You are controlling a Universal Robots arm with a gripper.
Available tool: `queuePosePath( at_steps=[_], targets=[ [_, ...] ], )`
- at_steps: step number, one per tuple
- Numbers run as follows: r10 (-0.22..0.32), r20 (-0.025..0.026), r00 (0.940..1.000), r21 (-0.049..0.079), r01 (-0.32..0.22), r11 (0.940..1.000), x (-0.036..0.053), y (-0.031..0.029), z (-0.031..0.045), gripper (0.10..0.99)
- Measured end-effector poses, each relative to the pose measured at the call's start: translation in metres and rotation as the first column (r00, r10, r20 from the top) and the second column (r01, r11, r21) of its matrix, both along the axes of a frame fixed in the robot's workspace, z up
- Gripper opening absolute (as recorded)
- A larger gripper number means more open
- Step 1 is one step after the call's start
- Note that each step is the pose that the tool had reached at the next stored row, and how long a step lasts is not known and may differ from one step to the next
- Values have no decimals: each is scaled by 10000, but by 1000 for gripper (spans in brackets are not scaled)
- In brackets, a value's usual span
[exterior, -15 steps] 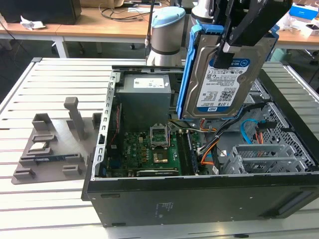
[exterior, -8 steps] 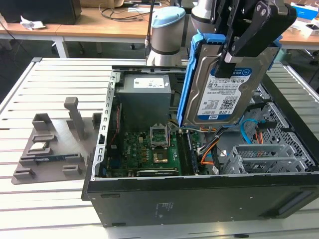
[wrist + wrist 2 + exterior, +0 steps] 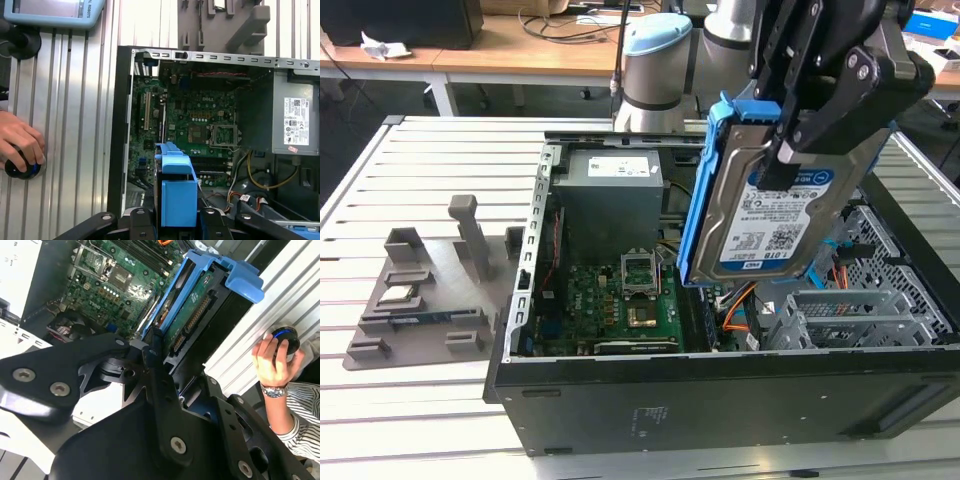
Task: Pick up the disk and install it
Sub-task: 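Pick up the disk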
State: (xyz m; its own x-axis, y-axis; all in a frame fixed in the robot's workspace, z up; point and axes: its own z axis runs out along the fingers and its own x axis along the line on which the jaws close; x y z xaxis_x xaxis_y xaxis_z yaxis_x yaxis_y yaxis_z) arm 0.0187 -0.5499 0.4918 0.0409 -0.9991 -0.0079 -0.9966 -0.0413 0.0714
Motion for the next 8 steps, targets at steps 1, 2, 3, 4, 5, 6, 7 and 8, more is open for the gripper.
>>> queuePosePath(
  at_steps=[1, 2, 3, 4, 5, 6, 7, 8],
  targets=[
    [1, 0, 10000, 0, -1, 10000, 0, -24, -6, 365],
    [0, 0, 10000, 1, 0, 10000, 0, -46, -11, 365],
    [0, 0, 10000, 0, 0, 10000, -1, -59, -14, 365],
    [-1, 0, 10000, 0, 1, 10000, -1, -74, -18, 365],
    [-1, 0, 10000, 0, 1, 10000, 0, -85, -21, 365],
    [1, 0, 10000, 1, -1, 10000, 0, -121, -27, 365],
    [0, 0, 10000, 1, 0, 10000, 0, -175, -34, 365],
    [0, 0, 10000, -1, 0, 10000, 0, -220, -39, 365]
  ],
)
